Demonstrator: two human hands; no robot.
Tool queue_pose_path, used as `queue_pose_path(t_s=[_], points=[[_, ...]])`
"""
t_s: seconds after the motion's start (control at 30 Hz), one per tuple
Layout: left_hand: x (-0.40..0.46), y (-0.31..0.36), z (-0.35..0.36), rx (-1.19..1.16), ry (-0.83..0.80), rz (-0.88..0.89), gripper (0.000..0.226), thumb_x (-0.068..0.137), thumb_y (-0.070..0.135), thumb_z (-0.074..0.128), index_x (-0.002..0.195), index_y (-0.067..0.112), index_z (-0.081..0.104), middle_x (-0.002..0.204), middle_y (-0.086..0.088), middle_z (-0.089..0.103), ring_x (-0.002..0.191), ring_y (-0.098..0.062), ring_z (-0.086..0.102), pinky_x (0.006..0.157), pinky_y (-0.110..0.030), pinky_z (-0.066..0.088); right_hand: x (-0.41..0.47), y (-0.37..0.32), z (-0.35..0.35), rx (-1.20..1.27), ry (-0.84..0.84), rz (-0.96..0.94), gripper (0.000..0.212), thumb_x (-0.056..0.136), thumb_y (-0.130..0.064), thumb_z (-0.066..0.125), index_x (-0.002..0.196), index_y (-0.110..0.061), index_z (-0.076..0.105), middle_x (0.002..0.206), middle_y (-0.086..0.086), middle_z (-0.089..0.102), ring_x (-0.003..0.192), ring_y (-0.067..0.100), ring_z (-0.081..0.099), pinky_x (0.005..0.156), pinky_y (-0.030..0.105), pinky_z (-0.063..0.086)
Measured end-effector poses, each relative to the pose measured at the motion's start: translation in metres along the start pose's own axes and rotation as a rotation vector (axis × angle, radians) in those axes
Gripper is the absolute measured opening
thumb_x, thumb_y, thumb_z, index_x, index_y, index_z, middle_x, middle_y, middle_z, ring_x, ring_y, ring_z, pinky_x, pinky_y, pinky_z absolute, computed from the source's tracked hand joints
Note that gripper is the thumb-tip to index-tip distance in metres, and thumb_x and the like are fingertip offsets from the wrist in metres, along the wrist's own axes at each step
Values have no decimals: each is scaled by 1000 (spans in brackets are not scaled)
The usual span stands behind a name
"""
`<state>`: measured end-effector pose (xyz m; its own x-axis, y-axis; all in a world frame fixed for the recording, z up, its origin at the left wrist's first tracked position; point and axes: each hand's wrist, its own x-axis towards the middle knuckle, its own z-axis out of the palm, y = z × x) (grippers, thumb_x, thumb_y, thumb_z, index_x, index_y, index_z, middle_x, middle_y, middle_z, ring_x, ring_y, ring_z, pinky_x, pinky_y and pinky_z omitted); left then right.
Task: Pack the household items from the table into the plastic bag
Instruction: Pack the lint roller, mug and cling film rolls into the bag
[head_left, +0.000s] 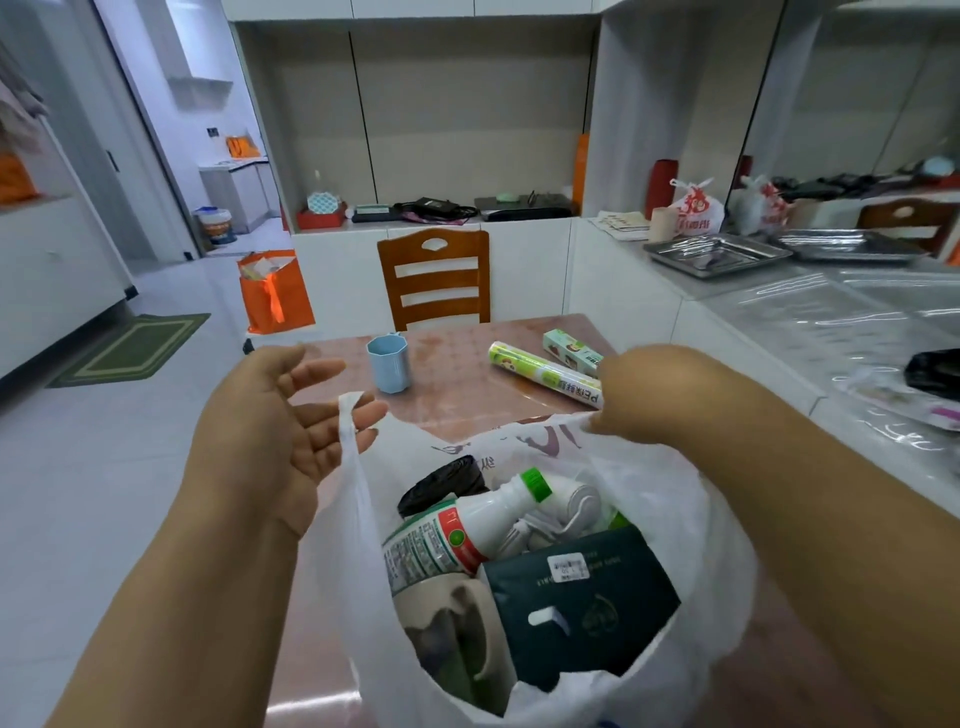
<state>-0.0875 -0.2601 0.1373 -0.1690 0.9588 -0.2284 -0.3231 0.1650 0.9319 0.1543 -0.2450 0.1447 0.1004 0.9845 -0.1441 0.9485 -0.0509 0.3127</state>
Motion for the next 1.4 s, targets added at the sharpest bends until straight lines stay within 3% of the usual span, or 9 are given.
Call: queue_pose_path(t_s=[0.13, 0.33, 0.47, 0.57, 0.7, 1.1, 1.2, 1.33, 1.4], points=[[6, -6, 4, -5, -5, -3, 26, 93, 35, 43, 92, 14, 60, 100, -23, 69, 79, -28, 71, 58, -31, 56, -8, 23, 8, 29, 21, 190, 81, 76, -62, 64, 135, -15, 34, 128, 10, 49, 116, 29, 49, 86, 40, 44], [12, -9, 17, 36, 4, -3, 27, 93, 35, 43, 95, 14, 60, 99, -22, 70, 82, -30, 71, 61, -33, 56, 10, 9, 17, 637, 22, 17, 31, 90, -7, 56, 120, -11, 48, 91, 9, 68, 68, 21, 68, 61, 33, 56], [14, -4, 29, -19, 35, 29, 25, 92, 33, 45, 100, 15, 61, 101, -20, 68, 83, -28, 73, 61, -31, 58, 13, 1, -2, 1297, 154, 38, 26, 92, -4, 57, 113, -19, 53, 79, 7, 65, 43, 9, 50, 36, 19, 38], [22, 12, 37, -90, 40, 55, 23, 89, 30, 45, 96, 16, 62, 112, -16, 65, 86, -24, 73, 40, -16, 45, 16, 18, -21, 1536, 275, 129, 22, 92, -1, 57, 109, -16, 56, 85, 10, 68, 48, 8, 43, 42, 19, 36], [42, 34, 52, -118, 28, 70, 27, 86, 28, 44, 101, 16, 63, 129, -11, 52, 87, -25, 73, 37, -12, 36, 25, 38, -34, 1736, 304, 144, 19, 96, 3, 47, 96, -15, 54, 76, 13, 67, 37, 4, 40, 41, 16, 34], [134, 33, 62, -23, 67, 73, 28, 79, 23, 50, 104, 12, 58, 130, -16, 53, 81, -21, 72, 33, -12, 32, 113, 34, -24, 1684, 284, 191, 33, 92, 9, 46, 111, -17, 52, 88, 15, 71, 45, 12, 44, 39, 22, 34], [155, 18, 51, -14, 97, 53, 18, 81, 18, 50, 97, 10, 56, 113, -16, 61, 68, -18, 68, 35, -13, 34, 129, 29, -10, 1608, 266, 203, 36, 88, 9, 49, 111, -17, 54, 91, 12, 72, 48, 16, 50, 45, 26, 38], [164, 23, 37, 115, 76, -11, 15, 85, 20, 50, 92, 10, 58, 91, -16, 68, 66, -21, 67, 39, -18, 46, 134, 28, -17, 1445, 264, 177, 29, 92, -8, 58, 117, -23, 53, 91, 8, 71, 56, 19, 64, 52, 30, 50], [174, 25, 36, 296, 111, -29, 14, 88, 21, 51, 94, 10, 58, 91, -16, 67, 68, -27, 66, 50, -29, 51, 132, 25, -22, 1131, 268, 199, 32, 92, -30, 60, 122, -29, 50, 106, 5, 68, 74, 21, 68, 63, 31, 53]])
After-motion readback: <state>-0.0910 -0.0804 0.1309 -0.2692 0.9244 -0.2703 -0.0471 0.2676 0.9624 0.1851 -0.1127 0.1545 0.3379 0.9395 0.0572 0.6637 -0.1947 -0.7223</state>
